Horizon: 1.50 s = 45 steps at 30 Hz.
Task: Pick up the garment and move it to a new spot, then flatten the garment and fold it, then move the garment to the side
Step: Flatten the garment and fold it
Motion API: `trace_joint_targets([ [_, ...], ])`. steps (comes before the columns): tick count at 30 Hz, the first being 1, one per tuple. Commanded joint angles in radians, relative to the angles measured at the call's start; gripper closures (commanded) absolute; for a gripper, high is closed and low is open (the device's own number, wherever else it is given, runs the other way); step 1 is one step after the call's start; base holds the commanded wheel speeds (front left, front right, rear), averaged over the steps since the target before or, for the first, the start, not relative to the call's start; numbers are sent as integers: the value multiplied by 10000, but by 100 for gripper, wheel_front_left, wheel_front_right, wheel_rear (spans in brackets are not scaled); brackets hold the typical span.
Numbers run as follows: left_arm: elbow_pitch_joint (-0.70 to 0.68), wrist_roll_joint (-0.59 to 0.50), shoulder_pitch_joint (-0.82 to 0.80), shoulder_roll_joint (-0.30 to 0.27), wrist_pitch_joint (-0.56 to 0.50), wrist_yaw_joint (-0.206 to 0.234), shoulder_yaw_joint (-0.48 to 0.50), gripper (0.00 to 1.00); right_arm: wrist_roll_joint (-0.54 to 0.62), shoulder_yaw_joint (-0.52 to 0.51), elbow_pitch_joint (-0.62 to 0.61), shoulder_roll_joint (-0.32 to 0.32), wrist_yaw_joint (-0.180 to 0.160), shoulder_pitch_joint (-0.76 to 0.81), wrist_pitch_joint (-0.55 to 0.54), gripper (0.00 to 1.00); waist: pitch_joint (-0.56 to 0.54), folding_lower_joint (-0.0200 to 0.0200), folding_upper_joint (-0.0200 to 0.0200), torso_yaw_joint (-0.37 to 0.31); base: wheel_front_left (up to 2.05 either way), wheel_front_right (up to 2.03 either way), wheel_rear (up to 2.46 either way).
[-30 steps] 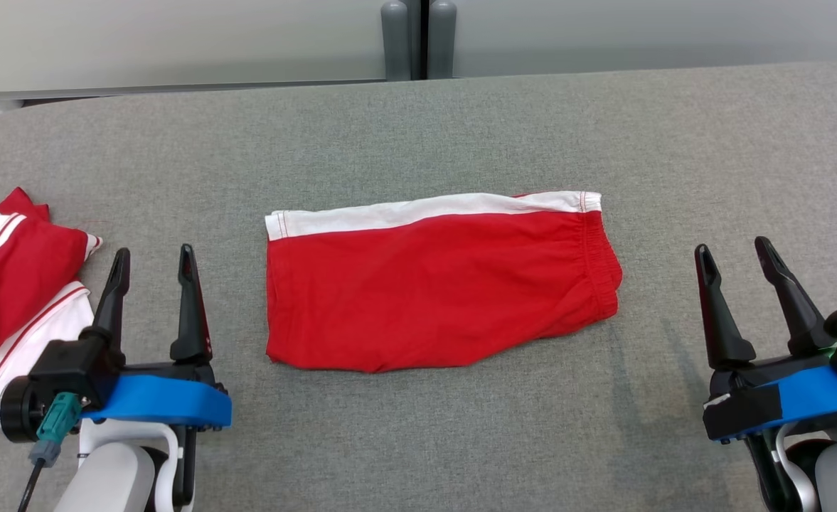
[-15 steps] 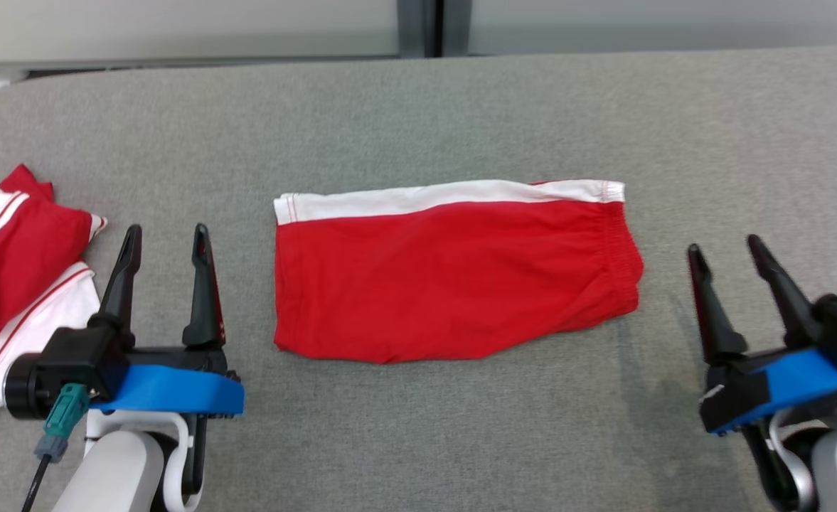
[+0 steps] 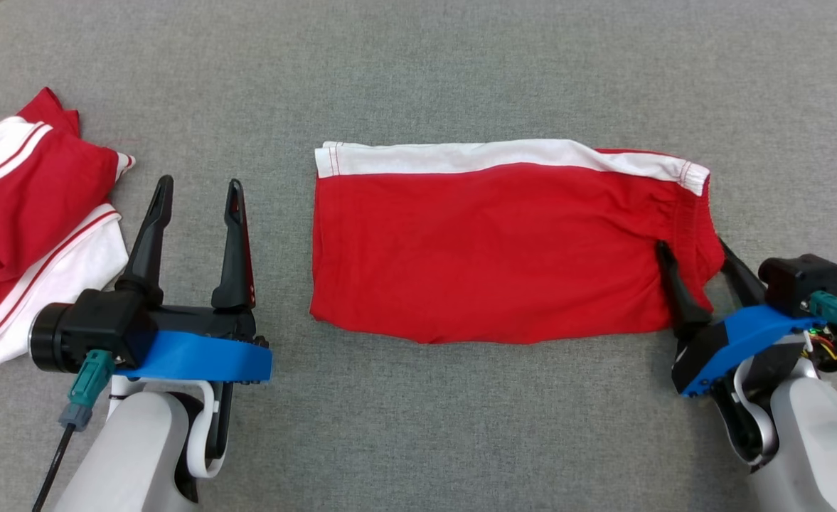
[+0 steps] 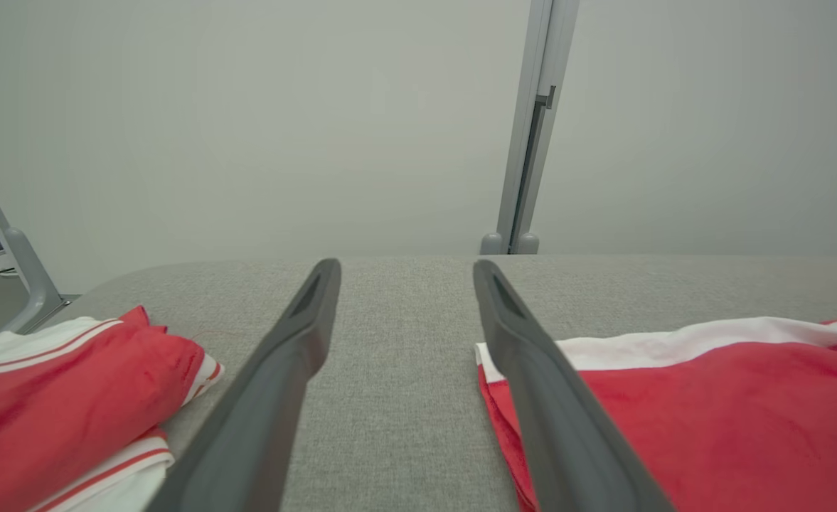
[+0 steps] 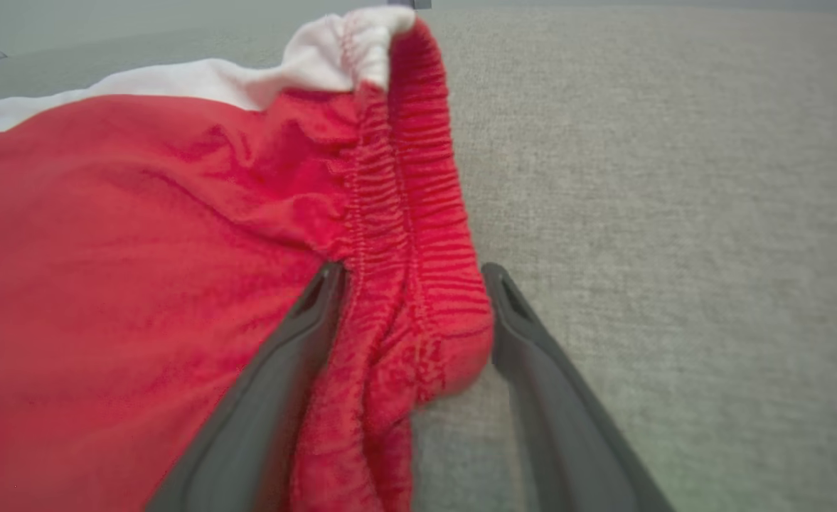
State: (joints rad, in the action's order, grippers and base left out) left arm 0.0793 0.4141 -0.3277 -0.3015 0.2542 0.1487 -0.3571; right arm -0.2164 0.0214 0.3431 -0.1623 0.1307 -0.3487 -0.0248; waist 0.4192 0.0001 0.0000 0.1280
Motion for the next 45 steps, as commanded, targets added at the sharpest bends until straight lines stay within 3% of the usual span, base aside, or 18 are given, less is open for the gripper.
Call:
trace_joint_targets([
  [1,37,-64,-189,25,56,-27,14,0,-125,168,284,97,2,-59,-97,0,50,-1,0,30,0,0,0],
  [2,58,-88,-203,45,50,-41,8,0,-216,271,358,133,2,-77,-108,17,62,-1,0,24,0,0,0],
  [3,71,-109,-216,58,62,-50,11,0,-309,372,428,154,5,-90,-132,63,63,-1,0,11,0,0,0],
  [4,86,-127,-219,64,73,-58,13,0,-379,434,462,157,14,-106,-117,100,57,-1,0,-10,0,0,0],
  [13,154,-246,38,38,109,-66,0,0,-960,-121,-41,-284,-5,504,429,100,-424,-1,0,-312,0,0,0],
  [19,193,-201,292,-37,107,-63,4,0,-1312,-591,-525,-500,1,924,74,100,-908,-1,0,-529,0,0,0],
  [29,163,-190,381,39,-34,-77,-280,0,-2422,1348,-1529,280,1,82,-1349,100,-1257,-1,0,-299,0,0,0],
  [38,352,-126,102,307,-1,-174,-522,0,-3264,3391,37,1011,1,-1269,-1163,100,-949,-1,0,639,0,0,0],
  [45,554,-136,28,511,47,-271,-578,0,-3070,3735,1802,1092,2,-2115,-125,100,-761,-1,0,1112,0,0,0],
])
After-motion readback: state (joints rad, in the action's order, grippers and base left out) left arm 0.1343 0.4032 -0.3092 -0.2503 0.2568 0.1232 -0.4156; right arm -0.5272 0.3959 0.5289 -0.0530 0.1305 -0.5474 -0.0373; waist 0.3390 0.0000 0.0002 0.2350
